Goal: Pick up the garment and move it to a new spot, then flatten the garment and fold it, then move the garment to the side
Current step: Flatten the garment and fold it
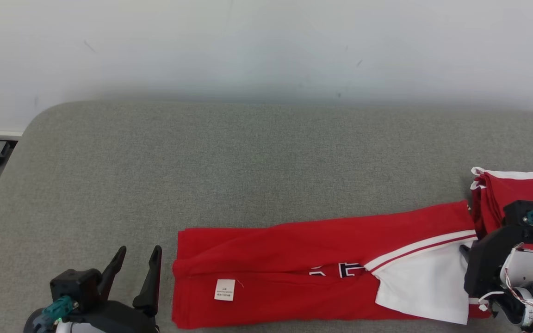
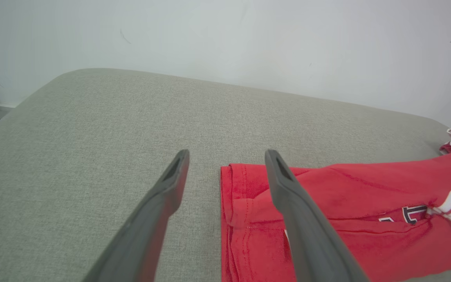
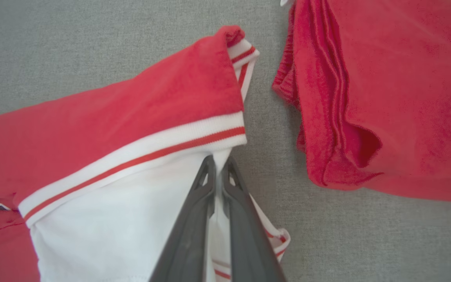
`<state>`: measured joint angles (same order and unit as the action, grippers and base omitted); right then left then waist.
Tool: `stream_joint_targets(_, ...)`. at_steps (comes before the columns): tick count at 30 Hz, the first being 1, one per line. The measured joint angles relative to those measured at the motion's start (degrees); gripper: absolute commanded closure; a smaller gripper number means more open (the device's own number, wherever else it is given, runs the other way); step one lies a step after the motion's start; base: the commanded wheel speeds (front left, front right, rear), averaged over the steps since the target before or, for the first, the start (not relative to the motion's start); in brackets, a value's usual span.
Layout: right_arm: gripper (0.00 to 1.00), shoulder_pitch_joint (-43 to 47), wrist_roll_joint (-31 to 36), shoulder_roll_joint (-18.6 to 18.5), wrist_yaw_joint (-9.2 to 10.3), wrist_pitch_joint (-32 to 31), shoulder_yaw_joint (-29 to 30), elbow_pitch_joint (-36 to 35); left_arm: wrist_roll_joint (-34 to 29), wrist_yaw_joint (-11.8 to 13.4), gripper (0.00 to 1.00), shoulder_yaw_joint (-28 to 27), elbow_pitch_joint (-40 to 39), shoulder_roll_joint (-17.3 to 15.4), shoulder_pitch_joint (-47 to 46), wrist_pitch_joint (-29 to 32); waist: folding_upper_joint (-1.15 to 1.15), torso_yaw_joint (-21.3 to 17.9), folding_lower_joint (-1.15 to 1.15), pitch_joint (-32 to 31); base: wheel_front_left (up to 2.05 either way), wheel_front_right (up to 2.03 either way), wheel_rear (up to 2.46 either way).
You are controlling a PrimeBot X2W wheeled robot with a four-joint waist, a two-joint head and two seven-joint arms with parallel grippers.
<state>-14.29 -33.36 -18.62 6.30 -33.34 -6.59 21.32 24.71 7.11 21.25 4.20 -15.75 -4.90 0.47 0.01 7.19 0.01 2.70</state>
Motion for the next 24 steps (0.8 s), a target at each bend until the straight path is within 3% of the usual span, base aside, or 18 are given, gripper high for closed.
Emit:
stream_joint_targets(7,1.00,4.38,0.88,-3.63,0.34,-1.05,2.86,-7.61,0.01,0.00,0.00,0.26,0.38,0.57,1.53,0.00,0.00,-0.93,0.00,-1.82,0.00,0.00,0.00)
stream_joint_targets(13,1.00,7.01,1.12,-4.56,0.77,-3.27,4.81,-13.25,0.01,0.00,0.00,0.45,0.22,0.69,2.45,0.02,0.00,-1.61,-0.01,-2.69,0.00,0.00,0.00)
stream_joint_targets(24,1.00,5.34,1.81,-0.71,0.51,-10.11,-3.96,-22.10,0.01,-0.07,0.00,1.49,0.05,0.98,2.36,0.56,0.00,-1.58,0.00,-2.61,0.00,0.00,0.00)
